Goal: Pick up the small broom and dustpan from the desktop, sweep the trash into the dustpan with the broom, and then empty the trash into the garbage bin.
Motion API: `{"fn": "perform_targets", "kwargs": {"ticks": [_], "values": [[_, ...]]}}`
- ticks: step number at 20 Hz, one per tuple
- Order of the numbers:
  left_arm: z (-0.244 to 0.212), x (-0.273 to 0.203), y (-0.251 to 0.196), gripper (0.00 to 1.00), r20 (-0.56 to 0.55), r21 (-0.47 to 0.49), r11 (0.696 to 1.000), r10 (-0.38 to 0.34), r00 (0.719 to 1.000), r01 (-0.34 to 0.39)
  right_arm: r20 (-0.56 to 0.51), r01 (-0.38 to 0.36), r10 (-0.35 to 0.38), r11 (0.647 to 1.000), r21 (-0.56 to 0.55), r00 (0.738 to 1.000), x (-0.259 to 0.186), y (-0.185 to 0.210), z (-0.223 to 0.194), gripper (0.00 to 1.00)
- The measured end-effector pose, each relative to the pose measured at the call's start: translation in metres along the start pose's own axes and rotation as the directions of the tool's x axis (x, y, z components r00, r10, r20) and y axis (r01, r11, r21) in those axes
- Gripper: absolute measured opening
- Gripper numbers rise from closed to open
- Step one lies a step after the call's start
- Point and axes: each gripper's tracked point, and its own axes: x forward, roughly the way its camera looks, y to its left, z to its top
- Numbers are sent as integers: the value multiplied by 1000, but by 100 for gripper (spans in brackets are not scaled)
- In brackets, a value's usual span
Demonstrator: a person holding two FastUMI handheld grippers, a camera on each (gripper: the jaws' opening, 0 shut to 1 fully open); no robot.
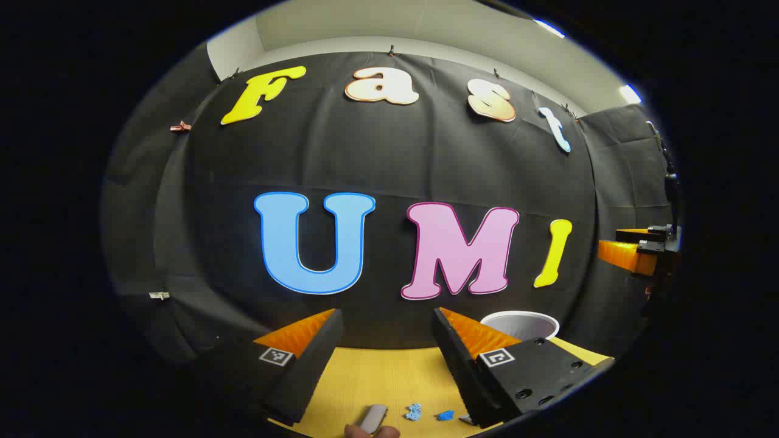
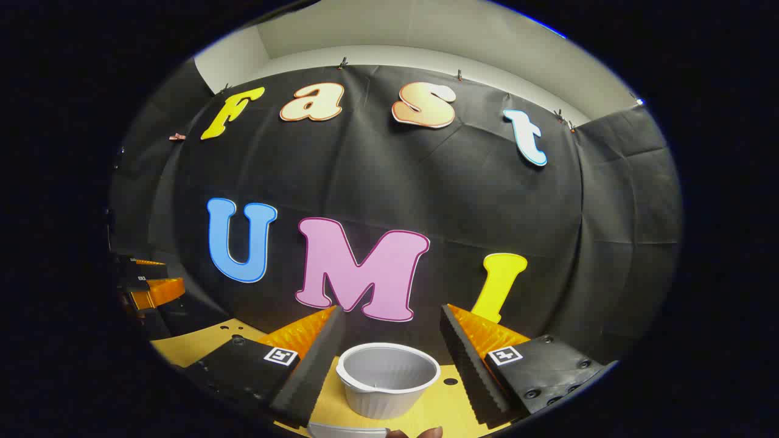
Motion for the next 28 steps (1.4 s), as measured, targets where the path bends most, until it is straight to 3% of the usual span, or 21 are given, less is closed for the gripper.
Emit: {"fn": "perform_targets", "kwargs": {"ticks": [1, 7, 8, 15, 19, 23, 28], "values": [[0, -1, -1, 95, -1, 0, 1000, -2, 1000, 2, -1, -2, 2, 1000, 3, 1000, 0, 2, -1, 93], [-8, -2, -8, 95, -21, 6, 1000, -30, 999, 30, -8, -20, 20, 1000, -1, 1000, -3, 7, -12, 93], [-11, -1, -8, 95, -29, 10, 999, -32, 999, 33, -16, -19, 18, 1000, -5, 1000, -3, 7, -15, 97], [-11, -1, -9, 95, -32, 24, 999, -45, 998, 46, -46, -35, 34, 999, -7, 998, -4, 13, -25, 93], [-19, -5, -2, 95, -44, 39, 998, -39, 998, 41, -114, -112, 112, 994, 6, 987, -21, 21, -50, 97], [-31, -9, 3, 95, -65, 49, 998, -34, 997, 37, -288, -179, 202, 978, 105, 936, -62, 25, -113, 98], [-50, -14, 3, 95, -99, 41, 999, -26, 995, 30, -486, -174, 225, 973, 150, 844, -113, 23, -203, 98]]}}
